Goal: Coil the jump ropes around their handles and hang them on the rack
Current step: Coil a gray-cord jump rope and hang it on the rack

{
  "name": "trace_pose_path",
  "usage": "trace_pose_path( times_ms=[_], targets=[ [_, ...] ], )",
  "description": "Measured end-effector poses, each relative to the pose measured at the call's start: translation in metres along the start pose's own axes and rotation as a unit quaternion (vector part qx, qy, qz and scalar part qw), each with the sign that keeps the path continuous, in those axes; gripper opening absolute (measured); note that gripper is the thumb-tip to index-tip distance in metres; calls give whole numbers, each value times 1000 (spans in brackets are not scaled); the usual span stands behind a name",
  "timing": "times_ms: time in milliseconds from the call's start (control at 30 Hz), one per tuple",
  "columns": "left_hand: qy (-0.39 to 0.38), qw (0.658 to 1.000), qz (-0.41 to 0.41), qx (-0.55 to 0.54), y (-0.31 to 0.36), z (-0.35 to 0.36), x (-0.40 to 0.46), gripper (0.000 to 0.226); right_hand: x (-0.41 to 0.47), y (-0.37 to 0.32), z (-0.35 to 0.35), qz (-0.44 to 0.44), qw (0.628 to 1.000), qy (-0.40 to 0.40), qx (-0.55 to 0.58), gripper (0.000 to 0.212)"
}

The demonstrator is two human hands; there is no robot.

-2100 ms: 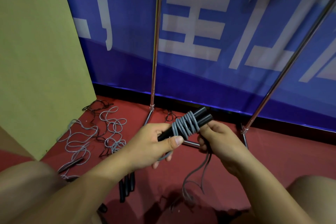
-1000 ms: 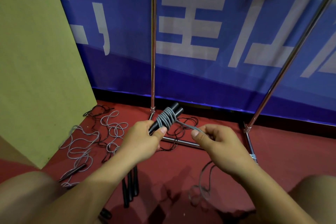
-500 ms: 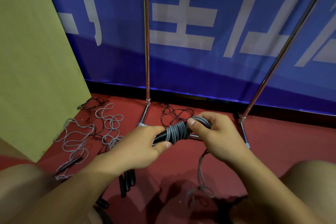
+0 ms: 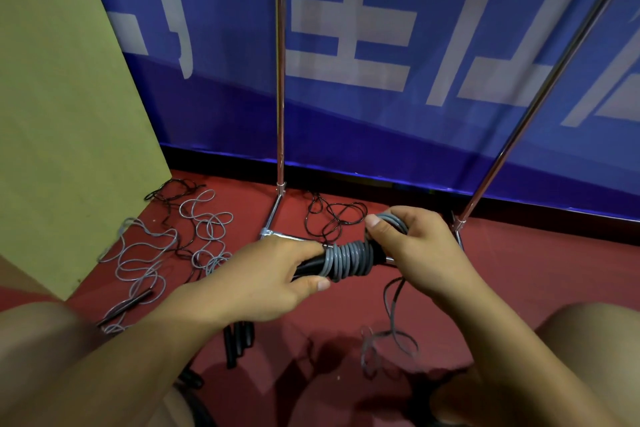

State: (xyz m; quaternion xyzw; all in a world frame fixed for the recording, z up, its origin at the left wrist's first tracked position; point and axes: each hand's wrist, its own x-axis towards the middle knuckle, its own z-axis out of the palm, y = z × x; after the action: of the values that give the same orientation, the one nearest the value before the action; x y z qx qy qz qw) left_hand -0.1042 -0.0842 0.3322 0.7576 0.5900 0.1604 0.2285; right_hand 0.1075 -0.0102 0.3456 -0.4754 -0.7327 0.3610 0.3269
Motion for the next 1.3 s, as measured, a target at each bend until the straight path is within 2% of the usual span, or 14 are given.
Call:
trace_pose_path(
  times_ms=[133,433,567,700,800,867,933,1033,1100,1167,1233,1300],
  targets=[
    [-9,999,18,31,4,-1,-3,35,1,2,-4,0,999,-33,-33,39],
    [-7,999,40,12,8,-3,-6,33,3,0,-10,15,999,-36,-7,33],
    [1,997,44,-61,2,-1,-6,24,5,-9,-12,52,990,-48,125,16],
    [-22,983,48,-178,3,1,-7,20,8,-6,-15,122,961,-64,241,36],
    [-29,967,58,-245,7,-1,-8,32,7,-6,-14,123,948,-87,280,27],
    [-31,957,63,-282,10,-3,-8,27,6,-7,-12,119,944,-91,294,20],
    [-39,946,55,-317,9,-4,-9,3,5,-11,-9,121,938,-94,311,18],
    [-39,940,56,-334,8,-5,-8,23,2,-15,1,117,938,-106,308,25],
    [-35,931,68,-357,9,-6,-8,17,0,-15,9,113,950,-114,269,32],
    [-32,919,73,-386,9,-5,-7,7,-2,-15,14,117,958,-121,230,30],
    [-26,909,81,-408,9,-4,-7,8,-3,-15,16,125,958,-127,223,22],
    [-17,900,79,-428,9,-4,-7,14,-4,-16,17,130,954,-130,238,23]
  ],
)
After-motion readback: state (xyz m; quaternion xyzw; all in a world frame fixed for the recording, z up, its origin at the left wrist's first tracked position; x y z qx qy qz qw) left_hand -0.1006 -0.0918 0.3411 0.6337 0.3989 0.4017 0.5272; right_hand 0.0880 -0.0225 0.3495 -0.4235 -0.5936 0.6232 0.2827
